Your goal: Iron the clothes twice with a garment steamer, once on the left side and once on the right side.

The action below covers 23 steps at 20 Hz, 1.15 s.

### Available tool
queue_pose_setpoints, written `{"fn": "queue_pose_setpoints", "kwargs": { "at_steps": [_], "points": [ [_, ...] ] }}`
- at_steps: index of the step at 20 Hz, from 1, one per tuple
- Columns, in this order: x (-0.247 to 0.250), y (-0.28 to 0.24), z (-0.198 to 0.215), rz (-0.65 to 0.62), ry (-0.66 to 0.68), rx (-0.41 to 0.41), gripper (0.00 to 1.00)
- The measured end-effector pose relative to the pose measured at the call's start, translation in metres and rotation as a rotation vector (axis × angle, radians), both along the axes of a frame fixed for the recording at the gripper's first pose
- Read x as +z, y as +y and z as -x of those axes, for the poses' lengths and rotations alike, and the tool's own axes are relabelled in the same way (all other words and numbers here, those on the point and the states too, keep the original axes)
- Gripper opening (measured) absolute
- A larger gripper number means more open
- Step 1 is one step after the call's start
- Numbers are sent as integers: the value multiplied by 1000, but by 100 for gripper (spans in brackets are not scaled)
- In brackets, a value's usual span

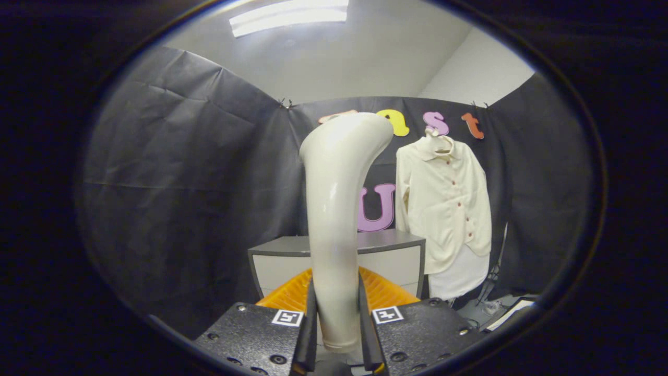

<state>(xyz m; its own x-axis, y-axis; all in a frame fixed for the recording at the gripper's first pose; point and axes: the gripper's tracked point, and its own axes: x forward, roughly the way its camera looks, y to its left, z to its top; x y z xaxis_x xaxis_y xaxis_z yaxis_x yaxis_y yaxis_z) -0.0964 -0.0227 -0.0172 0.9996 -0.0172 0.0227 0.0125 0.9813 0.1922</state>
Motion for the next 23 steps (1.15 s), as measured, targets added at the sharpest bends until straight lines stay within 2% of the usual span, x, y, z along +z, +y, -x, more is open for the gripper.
{"fn": "queue_pose_setpoints", "kwargs": {
  "at_steps": [23],
  "points": [
    [-15,6,-2,6,11,30,34]
  ]
}}
